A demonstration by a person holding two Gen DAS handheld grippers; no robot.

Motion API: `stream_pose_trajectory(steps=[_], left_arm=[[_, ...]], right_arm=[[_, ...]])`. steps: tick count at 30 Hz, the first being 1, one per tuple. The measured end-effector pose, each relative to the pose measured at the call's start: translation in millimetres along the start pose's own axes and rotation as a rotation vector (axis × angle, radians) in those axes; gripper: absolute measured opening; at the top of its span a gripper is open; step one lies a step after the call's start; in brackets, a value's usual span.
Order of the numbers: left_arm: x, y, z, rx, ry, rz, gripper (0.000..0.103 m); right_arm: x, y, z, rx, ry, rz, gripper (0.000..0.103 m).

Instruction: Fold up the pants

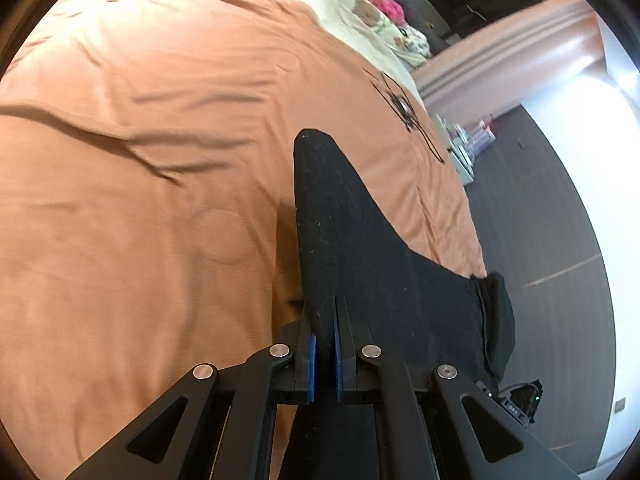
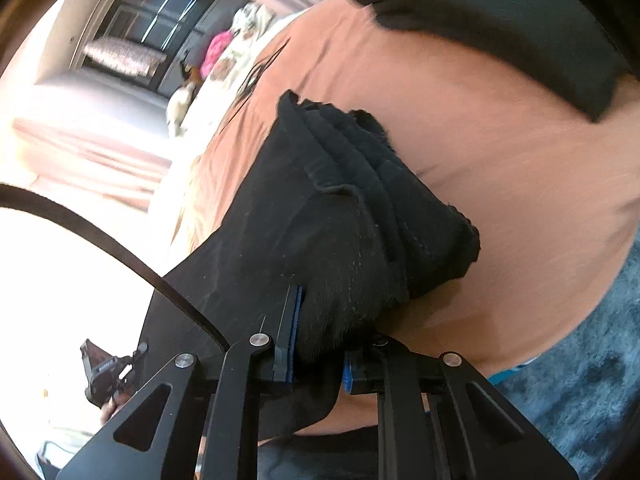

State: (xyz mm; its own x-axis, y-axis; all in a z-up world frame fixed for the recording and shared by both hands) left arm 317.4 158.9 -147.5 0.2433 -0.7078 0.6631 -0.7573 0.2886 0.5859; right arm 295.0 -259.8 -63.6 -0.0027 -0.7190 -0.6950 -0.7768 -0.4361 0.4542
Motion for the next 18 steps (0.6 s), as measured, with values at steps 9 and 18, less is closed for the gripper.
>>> stream_pose_trajectory(steps=[9, 18], left_arm=[[-61, 51, -20, 0.05, 0.038, -0.034, 0.007], [-108, 85, -33, 0.09, 0.08, -0.059, 0.007]], right_arm=[[-67, -31, 7, -0.109, 0.156, 0.005, 0.013], [-93, -61, 20, -0.172, 0.22, 0.002, 0.013]])
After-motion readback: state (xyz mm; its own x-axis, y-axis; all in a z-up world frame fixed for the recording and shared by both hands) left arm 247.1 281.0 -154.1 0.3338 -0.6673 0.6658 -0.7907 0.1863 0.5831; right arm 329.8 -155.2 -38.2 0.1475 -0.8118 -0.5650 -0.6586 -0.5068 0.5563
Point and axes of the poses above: each gripper's, at about its wrist camera, not at the fingertips, and y roughly against the way its jaws point, x to its right, z to its underside, the point moved 3 cm from there along -y, roughly the way its jaws point, and after that the axes turned 14 degrees about x, right-handed, at the moved point
